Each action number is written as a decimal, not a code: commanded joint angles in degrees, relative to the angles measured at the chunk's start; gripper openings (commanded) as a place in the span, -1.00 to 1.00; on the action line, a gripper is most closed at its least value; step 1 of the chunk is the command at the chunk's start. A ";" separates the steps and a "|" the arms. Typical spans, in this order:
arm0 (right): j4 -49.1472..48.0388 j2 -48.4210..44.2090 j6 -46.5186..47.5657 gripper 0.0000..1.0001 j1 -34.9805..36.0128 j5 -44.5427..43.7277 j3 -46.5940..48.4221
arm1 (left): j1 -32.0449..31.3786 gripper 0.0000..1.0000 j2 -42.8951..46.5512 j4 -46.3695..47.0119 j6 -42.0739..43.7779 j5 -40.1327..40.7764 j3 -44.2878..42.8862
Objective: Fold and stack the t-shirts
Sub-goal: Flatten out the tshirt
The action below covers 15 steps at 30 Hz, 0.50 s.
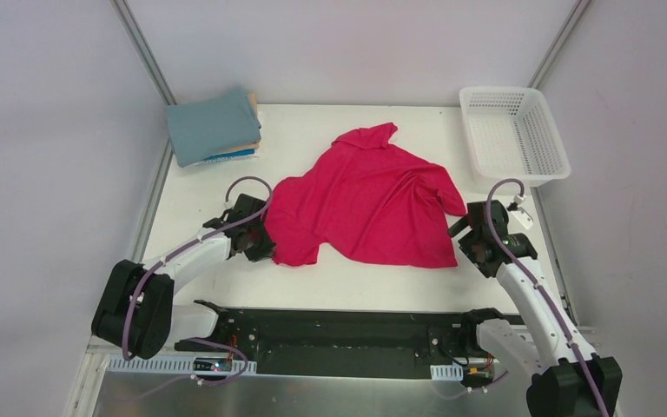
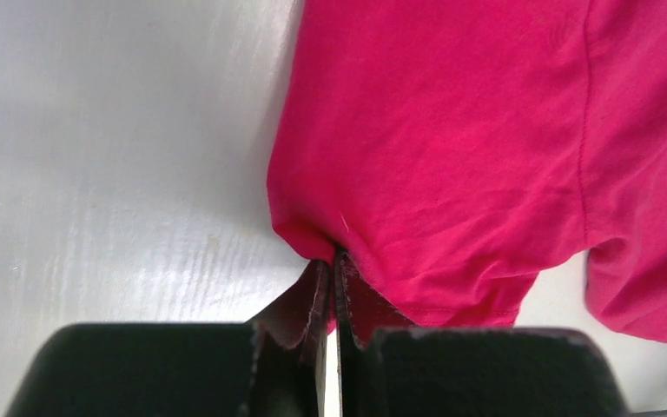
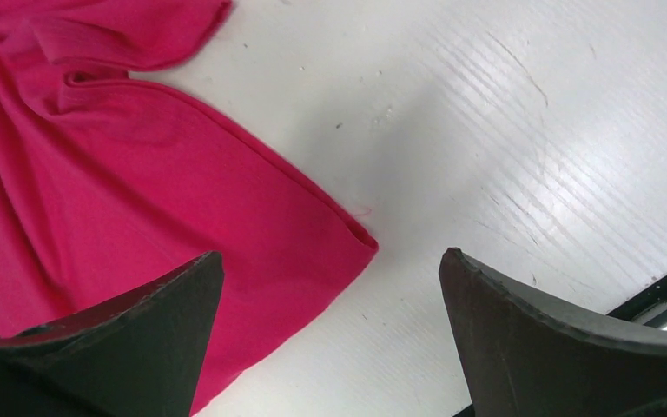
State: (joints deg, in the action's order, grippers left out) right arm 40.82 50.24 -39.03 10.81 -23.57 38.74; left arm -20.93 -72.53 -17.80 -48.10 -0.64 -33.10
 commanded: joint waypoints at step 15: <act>-6.72 7.74 -4.45 0.12 -0.28 5.37 -7.95 | 0.10 -1.00 5.00 -1.40 3.10 2.86 3.24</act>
State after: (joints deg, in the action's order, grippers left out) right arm 34.76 57.08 -42.85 10.74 -17.10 31.05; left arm -20.93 -67.05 -18.44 -46.04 0.54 -30.02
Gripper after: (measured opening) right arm 0.581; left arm 0.006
